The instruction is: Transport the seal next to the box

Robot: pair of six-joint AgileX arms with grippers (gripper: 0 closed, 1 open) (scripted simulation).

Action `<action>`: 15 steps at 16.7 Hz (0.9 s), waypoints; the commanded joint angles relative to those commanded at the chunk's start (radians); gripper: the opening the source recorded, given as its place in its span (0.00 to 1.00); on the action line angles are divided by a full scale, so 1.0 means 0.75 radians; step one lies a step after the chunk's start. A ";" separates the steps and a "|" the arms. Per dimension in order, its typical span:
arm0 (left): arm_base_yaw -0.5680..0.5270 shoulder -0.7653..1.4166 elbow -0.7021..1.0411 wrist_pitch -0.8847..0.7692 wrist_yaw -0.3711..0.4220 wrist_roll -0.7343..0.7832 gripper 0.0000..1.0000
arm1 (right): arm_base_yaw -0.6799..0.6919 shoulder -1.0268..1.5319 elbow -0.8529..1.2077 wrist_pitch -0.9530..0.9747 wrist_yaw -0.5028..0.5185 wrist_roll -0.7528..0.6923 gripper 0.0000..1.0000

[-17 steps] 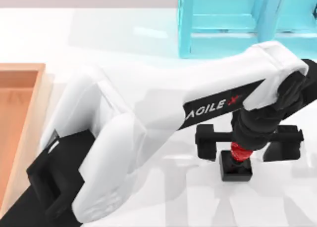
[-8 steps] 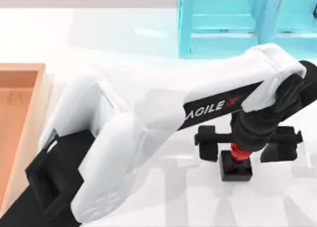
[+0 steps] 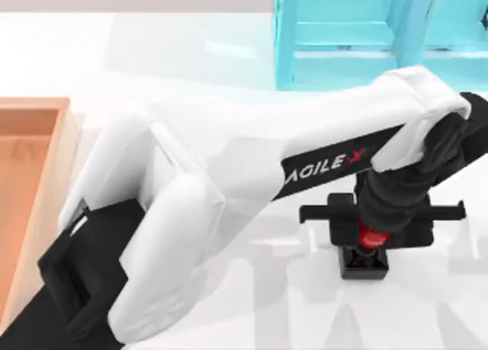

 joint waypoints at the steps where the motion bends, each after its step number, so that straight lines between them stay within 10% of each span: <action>1: 0.000 0.000 0.000 0.000 0.000 0.000 0.10 | 0.000 0.000 0.000 0.000 0.000 0.000 1.00; 15: 0.000 0.001 0.083 -0.070 0.000 -0.005 0.00 | 0.000 0.000 0.000 0.000 0.000 0.000 1.00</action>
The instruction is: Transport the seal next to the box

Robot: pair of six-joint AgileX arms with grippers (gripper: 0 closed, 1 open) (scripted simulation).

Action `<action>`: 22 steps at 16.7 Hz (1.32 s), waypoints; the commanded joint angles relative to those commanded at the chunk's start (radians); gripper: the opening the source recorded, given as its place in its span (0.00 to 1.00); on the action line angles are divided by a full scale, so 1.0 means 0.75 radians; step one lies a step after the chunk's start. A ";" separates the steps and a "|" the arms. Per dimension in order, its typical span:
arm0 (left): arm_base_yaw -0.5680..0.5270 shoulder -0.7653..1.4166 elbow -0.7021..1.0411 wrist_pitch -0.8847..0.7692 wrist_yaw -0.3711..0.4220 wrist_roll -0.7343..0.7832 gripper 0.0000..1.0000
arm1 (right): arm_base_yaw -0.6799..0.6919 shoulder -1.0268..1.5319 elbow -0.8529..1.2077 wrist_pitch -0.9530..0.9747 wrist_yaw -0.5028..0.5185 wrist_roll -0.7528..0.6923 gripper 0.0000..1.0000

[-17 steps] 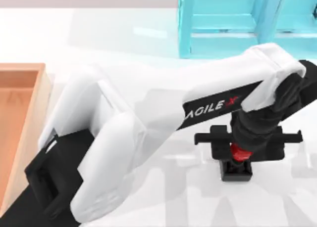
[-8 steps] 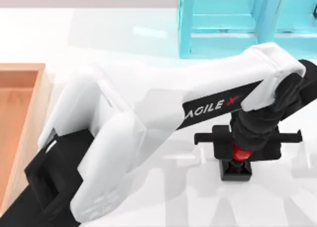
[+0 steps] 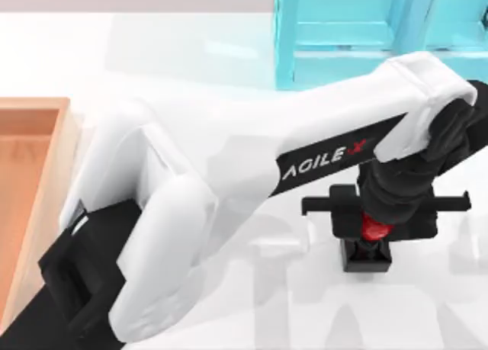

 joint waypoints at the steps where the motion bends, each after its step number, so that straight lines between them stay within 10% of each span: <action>1: 0.001 -0.001 0.043 -0.034 0.000 -0.001 0.00 | 0.000 0.000 0.000 0.000 0.000 0.000 1.00; 12: 0.007 -0.003 0.192 -0.203 0.001 0.020 0.00 | 0.000 0.000 0.000 0.000 0.000 0.000 1.00; 22: 0.450 -0.580 -0.400 -0.136 0.042 0.451 0.00 | 0.000 0.000 0.000 0.000 0.000 0.000 1.00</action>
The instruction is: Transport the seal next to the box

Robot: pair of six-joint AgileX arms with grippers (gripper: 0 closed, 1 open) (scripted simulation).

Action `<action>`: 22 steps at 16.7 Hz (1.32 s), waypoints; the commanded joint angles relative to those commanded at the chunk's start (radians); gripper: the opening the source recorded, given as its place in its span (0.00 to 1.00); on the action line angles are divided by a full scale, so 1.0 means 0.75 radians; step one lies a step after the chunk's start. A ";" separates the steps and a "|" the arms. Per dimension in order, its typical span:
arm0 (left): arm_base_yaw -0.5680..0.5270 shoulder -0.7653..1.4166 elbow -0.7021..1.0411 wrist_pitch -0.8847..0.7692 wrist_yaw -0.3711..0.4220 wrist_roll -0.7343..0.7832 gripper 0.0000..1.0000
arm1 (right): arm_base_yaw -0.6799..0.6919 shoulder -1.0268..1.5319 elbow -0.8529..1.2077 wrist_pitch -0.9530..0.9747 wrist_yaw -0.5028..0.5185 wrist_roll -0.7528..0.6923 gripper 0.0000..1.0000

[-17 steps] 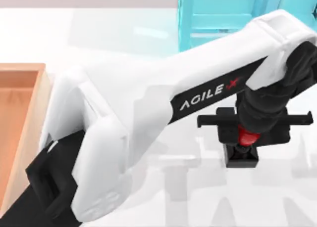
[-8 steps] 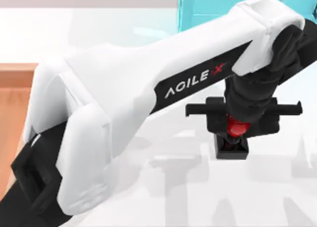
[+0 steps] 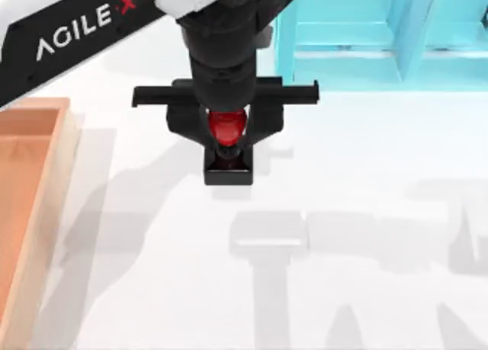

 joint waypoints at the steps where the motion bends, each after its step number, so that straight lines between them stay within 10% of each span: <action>1: 0.063 -0.079 -0.084 0.007 0.005 0.061 0.00 | 0.000 0.000 0.000 0.000 0.000 0.000 1.00; 9: 0.468 -0.584 -0.623 0.043 0.036 0.454 0.00 | 0.000 0.000 0.000 0.000 0.000 0.000 1.00; 22: 0.503 -0.606 -0.856 0.272 0.038 0.488 0.00 | 0.000 0.000 0.000 0.000 0.000 0.000 1.00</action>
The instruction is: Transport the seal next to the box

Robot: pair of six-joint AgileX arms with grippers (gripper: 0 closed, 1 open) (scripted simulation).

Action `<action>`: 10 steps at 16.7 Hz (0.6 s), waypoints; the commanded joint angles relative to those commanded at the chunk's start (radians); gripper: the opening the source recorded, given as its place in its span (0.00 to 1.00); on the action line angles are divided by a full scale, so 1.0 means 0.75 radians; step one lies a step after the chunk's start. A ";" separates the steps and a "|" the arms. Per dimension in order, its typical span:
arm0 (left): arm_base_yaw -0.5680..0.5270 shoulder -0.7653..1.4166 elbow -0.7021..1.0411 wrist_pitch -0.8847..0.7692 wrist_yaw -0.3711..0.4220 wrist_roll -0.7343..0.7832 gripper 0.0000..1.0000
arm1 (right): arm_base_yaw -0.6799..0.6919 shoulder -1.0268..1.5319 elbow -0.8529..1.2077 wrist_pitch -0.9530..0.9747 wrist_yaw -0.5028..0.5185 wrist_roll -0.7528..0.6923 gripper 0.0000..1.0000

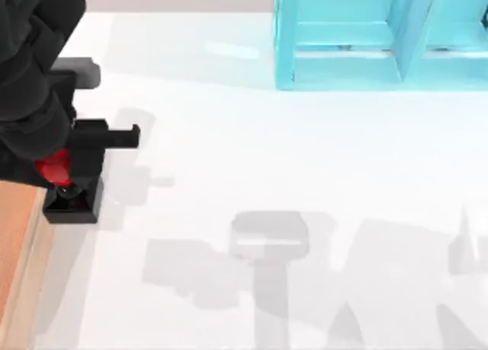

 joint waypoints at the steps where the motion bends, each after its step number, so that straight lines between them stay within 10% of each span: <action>1: 0.001 0.003 -0.039 0.041 0.001 0.002 0.00 | 0.000 0.000 0.000 0.000 0.000 0.000 1.00; 8: 0.004 0.020 -0.116 0.118 0.000 0.004 0.00 | 0.000 0.000 0.000 0.000 0.000 0.000 1.00; 10: 0.004 0.020 -0.116 0.118 0.000 0.004 0.15 | 0.000 0.000 0.000 0.000 0.000 0.000 1.00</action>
